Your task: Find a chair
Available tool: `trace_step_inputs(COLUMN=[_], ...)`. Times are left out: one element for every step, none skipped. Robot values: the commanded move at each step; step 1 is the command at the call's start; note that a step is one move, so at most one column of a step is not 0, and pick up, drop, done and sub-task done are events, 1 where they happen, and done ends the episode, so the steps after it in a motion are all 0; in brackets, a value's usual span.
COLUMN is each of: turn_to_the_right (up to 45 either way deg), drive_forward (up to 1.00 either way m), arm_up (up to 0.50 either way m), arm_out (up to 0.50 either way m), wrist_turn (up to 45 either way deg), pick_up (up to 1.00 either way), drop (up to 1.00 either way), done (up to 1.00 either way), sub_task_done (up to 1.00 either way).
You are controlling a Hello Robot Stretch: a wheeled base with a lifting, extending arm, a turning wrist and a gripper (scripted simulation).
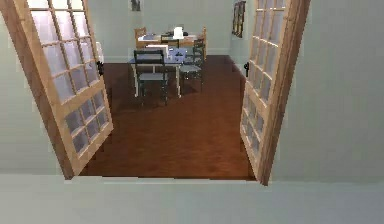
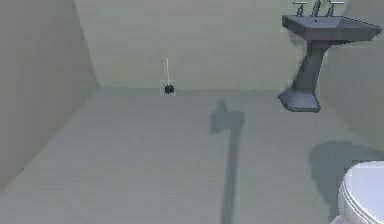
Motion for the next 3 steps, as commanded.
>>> trace_step_inputs(turn_to_the_right=[0.0, -3.0, 0.0], drive_forward=[1.00, 0.00, 1.00], arm_up=[0.00, 0.00, 0.00], arm_out=[0.00, 0.00, 0.00], wrist_turn=[0.0, 0.0, 0.0], pick_up=[0.00, 0.00, 0.00], drop=[0.00, 0.00, 0.00], done=[0.00, 0.00, 0.00], sub_task_done=[0.00, 0.00, 0.00])
